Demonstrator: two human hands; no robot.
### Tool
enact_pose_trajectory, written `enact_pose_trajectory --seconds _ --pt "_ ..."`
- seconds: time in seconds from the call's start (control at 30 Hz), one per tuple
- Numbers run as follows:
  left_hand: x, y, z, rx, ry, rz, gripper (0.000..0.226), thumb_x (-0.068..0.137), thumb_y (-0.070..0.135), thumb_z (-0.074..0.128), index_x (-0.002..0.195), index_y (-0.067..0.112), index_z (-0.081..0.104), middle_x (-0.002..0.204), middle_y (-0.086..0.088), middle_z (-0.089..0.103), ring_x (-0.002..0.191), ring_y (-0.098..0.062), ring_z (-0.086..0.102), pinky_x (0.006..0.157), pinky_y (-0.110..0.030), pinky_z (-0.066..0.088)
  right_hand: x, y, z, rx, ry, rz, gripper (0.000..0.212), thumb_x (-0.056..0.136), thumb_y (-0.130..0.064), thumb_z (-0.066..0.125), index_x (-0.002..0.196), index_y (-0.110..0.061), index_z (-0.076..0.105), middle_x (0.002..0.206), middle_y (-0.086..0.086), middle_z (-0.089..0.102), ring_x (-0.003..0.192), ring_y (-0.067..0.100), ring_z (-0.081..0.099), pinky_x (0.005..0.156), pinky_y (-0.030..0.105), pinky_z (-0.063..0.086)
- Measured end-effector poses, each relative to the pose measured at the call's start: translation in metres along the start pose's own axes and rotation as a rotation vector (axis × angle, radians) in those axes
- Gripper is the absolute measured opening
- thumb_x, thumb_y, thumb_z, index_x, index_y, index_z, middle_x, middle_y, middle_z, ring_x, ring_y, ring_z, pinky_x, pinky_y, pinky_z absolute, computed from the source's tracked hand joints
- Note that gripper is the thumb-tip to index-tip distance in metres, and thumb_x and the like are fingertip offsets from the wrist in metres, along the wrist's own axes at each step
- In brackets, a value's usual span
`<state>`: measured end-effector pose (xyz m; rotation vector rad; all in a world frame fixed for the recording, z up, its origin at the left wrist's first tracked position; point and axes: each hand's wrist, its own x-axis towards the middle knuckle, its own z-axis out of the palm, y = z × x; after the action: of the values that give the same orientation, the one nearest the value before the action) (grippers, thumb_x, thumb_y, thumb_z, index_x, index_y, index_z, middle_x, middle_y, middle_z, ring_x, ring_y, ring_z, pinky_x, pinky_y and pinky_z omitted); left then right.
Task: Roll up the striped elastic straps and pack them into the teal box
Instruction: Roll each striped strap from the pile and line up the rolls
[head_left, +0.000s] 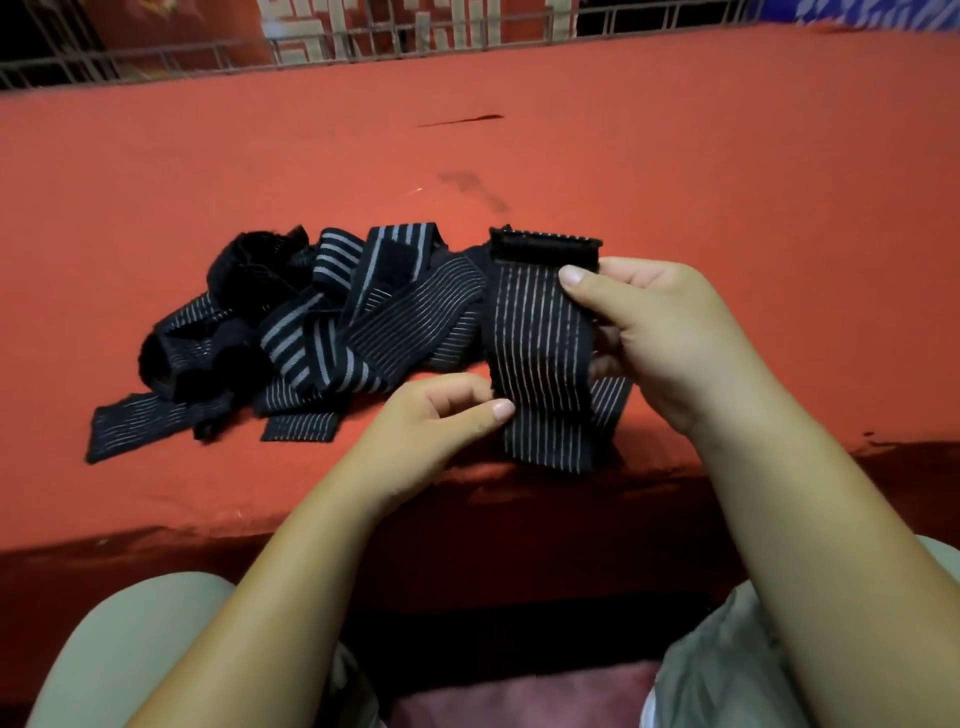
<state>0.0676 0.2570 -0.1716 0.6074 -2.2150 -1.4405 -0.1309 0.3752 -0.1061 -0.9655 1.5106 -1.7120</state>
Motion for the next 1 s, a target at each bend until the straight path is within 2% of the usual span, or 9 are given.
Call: enact_pose_trajectory --seconds 0.17,0.23,0.37,0.47,0.63,0.7,0.8,0.9,1.0 --pt "-0.022 0.031 0.01 -0.208 0.029 -0.109 0.033 0.11 0.016 0.059 0.078 0.011 0.056 0.054 0.006 0.048 0.042 -0.003 0.044 0.043 -0.013 0.036 -0.002 -0.004 -0.005 0.011 0.054 0.006 0.022 0.108 -0.023 0.062 0.112 -0.01 0.079 0.086 0.003 0.075 0.059 0.012 0.066 0.047 0.026 0.052" --pt "-0.026 0.037 0.013 -0.33 0.034 -0.148 0.032 0.111 0.017 0.057 0.079 0.012 0.056 0.056 0.007 0.049 0.042 -0.003 0.042 0.042 -0.013 0.035 -0.002 0.0 -0.007 0.011 0.051 0.025 0.022 0.108 -0.025 0.062 0.114 -0.011 0.078 0.088 0.004 0.074 0.059 0.013 0.066 0.047 0.024 0.052" --pt "-0.033 0.044 0.016 -0.548 -0.017 -0.241 0.021 0.11 0.022 0.061 0.1 0.01 0.075 0.092 -0.008 0.071 0.074 -0.017 0.061 0.065 -0.027 0.053 -0.001 0.011 -0.01 0.022 0.05 0.052 0.024 0.107 -0.029 0.064 0.118 -0.011 0.076 0.086 0.002 0.073 0.055 0.012 0.063 0.047 0.023 0.049" --pt "-0.033 0.039 0.02 -0.612 -0.005 -0.321 0.033 0.11 0.019 0.058 0.12 -0.009 0.072 0.109 -0.019 0.074 0.091 -0.024 0.069 0.08 -0.033 0.056 0.003 0.018 -0.012 0.029 0.055 0.08 0.024 0.107 -0.029 0.065 0.118 -0.011 0.075 0.088 0.002 0.072 0.057 0.013 0.062 0.047 0.025 0.049" --pt "-0.031 0.037 0.016 -0.243 0.02 -0.378 0.023 0.113 0.025 0.055 0.099 0.01 0.066 0.076 -0.003 0.067 0.052 -0.013 0.059 0.046 -0.026 0.052 0.014 0.032 -0.012 0.012 0.05 0.112 0.021 0.107 -0.03 0.065 0.114 -0.014 0.076 0.093 0.002 0.073 0.062 0.012 0.065 0.053 0.028 0.052" --pt "-0.026 0.035 0.012 -0.134 0.036 -0.399 0.02 0.114 0.024 0.055 0.101 0.011 0.064 0.075 -0.001 0.07 0.058 -0.017 0.067 0.052 -0.032 0.06 0.019 0.036 -0.012 -0.003 0.05 0.12 0.019 0.107 -0.031 0.065 0.11 -0.016 0.077 0.092 -0.001 0.074 0.063 0.011 0.065 0.055 0.029 0.053" --pt "-0.009 0.029 -0.003 0.04 0.115 -0.405 0.017 0.111 0.024 0.058 0.102 0.011 0.065 0.085 -0.003 0.08 0.067 -0.022 0.075 0.057 -0.034 0.057 0.027 0.042 -0.011 -0.047 0.062 0.122 0.02 0.108 -0.031 0.063 0.108 -0.017 0.077 0.085 -0.006 0.074 0.059 0.007 0.064 0.054 0.027 0.053" --pt "0.015 0.028 -0.026 0.347 0.269 -0.315 0.009 0.103 0.024 0.066 0.098 0.019 0.071 0.083 0.005 0.081 0.069 -0.014 0.076 0.062 -0.035 0.06 0.034 0.047 -0.01 -0.073 0.071 0.116 0.021 0.109 -0.03 0.062 0.108 -0.015 0.077 0.078 -0.007 0.073 0.056 0.005 0.061 0.052 0.024 0.05" --pt "0.039 0.027 -0.052 0.739 0.426 -0.216 0.016 0.093 0.019 0.071 0.107 0.023 0.074 0.103 0.004 0.076 0.101 -0.019 0.071 0.084 -0.031 0.052 0.043 0.051 -0.007 -0.11 0.091 0.117 0.027 0.108 -0.031 0.064 0.111 -0.008 0.077 0.084 -0.001 0.076 0.06 0.007 0.063 0.054 0.023 0.048"
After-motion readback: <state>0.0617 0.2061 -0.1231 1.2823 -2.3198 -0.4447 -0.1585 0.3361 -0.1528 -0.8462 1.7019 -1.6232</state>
